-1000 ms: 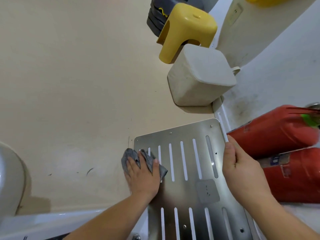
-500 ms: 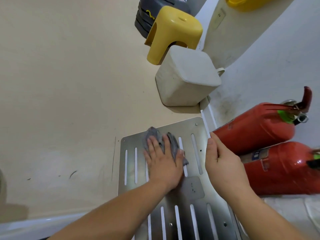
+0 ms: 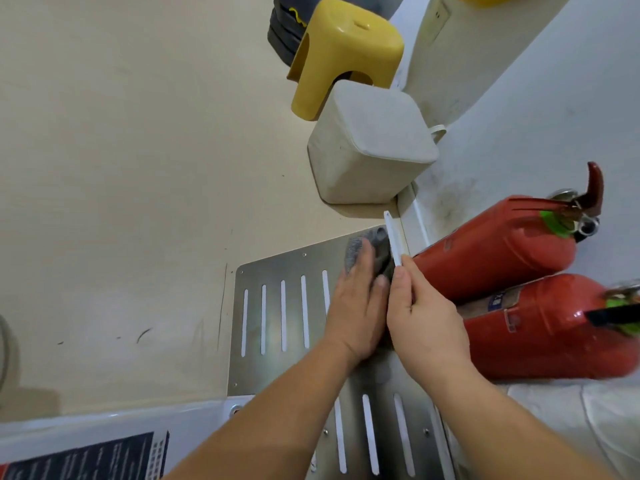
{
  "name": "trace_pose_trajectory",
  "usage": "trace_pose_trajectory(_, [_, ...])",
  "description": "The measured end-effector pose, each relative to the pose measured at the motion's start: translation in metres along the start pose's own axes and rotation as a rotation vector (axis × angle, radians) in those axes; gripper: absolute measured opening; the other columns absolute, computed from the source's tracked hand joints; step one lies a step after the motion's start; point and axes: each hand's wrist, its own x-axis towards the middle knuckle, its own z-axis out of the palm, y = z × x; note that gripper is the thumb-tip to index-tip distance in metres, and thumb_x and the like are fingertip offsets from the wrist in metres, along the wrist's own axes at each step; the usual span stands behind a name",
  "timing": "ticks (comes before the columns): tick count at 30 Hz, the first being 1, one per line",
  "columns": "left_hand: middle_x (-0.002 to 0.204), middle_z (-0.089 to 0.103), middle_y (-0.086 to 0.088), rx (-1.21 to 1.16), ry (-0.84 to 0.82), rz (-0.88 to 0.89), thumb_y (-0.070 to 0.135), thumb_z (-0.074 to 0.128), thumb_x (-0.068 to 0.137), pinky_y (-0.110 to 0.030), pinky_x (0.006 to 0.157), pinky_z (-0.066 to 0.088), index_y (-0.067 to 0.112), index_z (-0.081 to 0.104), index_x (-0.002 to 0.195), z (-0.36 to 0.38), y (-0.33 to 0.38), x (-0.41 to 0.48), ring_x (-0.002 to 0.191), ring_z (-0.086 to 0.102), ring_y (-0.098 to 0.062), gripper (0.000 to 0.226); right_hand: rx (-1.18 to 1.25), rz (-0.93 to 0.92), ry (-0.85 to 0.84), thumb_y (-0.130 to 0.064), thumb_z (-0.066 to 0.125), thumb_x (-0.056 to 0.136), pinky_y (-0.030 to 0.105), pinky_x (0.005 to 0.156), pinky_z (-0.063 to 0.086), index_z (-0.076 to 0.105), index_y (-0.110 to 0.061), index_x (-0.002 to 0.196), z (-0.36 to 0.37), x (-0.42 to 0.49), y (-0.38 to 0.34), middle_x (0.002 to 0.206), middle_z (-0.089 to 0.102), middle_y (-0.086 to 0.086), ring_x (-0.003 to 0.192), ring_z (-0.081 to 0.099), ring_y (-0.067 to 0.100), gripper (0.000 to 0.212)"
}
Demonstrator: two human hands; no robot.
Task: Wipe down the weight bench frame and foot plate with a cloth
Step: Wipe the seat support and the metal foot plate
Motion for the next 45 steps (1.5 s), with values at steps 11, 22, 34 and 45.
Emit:
trace_pose_trajectory(11, [0.173, -0.003, -0.001, 0.463, 0.096, 0.082, 0.046, 0.018, 0.105, -0.044, 0.128, -0.007, 0.03, 0.006, 0.165, 0.031, -0.004, -0.086, 0.157, -0.016, -0.013, 0.063, 0.135, -0.158, 0.085, -0.056, 0.028, 0.103, 0.05, 0.087, 0.052, 0.05, -0.035, 0.069, 0.006, -0.003, 0.01, 0.086, 0.063, 0.002, 0.093, 0.061, 0.031, 0.046])
trace_pose_trajectory(22, [0.166, -0.028, 0.005, 0.432, 0.022, -0.179, 0.069, 0.013, 0.097, -0.043, 0.123, -0.016, 0.041, -0.013, 0.161, 0.053, -0.004, -0.254, 0.151, -0.034, -0.011, 0.074, -0.022, -0.18, 0.095, -0.046, 0.03, 0.106, 0.041, 0.08, 0.051, 0.068, -0.026, 0.108, -0.006, -0.04, 0.018, 0.105, 0.07, 0.004, 0.106, 0.062, 0.033, 0.044])
trace_pose_trajectory(34, [0.165, -0.031, 0.0, 0.377, 0.073, -0.332, 0.078, -0.021, 0.079, -0.042, 0.123, -0.022, 0.036, -0.011, 0.162, 0.049, -0.016, -0.308, 0.148, -0.039, -0.015, 0.094, 0.259, -0.191, 0.03, -0.033, 0.035, 0.108, 0.031, 0.114, 0.031, 0.033, -0.038, 0.158, 0.004, -0.129, 0.075, 0.156, 0.045, -0.011, 0.143, 0.042, 0.017, 0.05])
trace_pose_trajectory(45, [0.173, -0.005, -0.011, 0.312, 0.266, -0.852, 0.065, 0.014, 0.101, -0.049, 0.128, -0.002, 0.03, 0.002, 0.165, 0.043, -0.068, -0.365, 0.159, -0.01, -0.025, 0.074, 0.191, -0.293, -0.117, -0.048, 0.043, 0.103, 0.043, 0.124, 0.029, 0.018, -0.042, 0.161, -0.008, -0.159, 0.101, 0.164, 0.031, -0.018, 0.15, 0.031, 0.01, 0.063])
